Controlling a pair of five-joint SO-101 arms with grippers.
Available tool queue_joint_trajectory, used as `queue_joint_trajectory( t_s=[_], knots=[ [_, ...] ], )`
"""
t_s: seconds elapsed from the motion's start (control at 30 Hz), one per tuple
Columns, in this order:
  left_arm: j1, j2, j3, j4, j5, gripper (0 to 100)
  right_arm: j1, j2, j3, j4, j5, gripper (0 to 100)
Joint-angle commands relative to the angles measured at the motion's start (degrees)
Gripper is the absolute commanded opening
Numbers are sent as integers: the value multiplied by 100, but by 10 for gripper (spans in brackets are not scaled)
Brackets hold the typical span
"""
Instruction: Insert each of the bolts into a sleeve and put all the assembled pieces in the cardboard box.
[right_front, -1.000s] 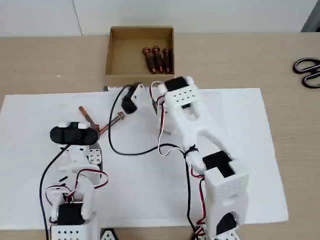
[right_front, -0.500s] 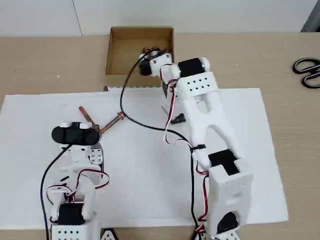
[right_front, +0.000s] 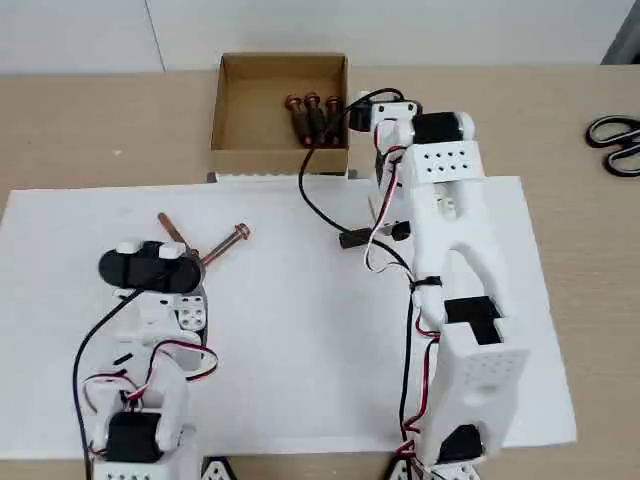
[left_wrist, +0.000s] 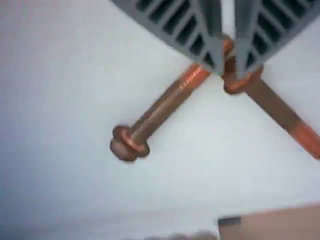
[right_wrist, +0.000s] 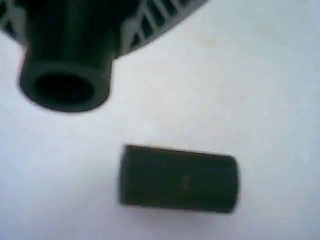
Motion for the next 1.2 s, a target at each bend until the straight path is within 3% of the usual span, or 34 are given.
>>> queue_joint_trajectory(
  t_s=[0.0, 0.47, 0.57, 0.83, 1.0, 1.17],
  knots=[
    [0, 659, -1244, 167, -158, 18, 145, -470, 9, 66, 97, 3],
    [35, 6268, -6229, 1046, -185, 18, 462, -954, 1116, 31, 334, 3],
    [26, 7209, -6976, 1591, -633, 18, 699, -963, 1222, 31, 343, 3],
    [18, 9354, -8110, 2796, -2048, 19, 1042, -1112, 1248, 31, 343, 3],
    [0, 10365, -8470, 2796, -2558, 45, 1024, -1174, 1266, 31, 343, 3],
    [0, 10971, -9086, 2813, -2611, 99, 1042, -1182, 1530, 31, 343, 4]
  ],
)
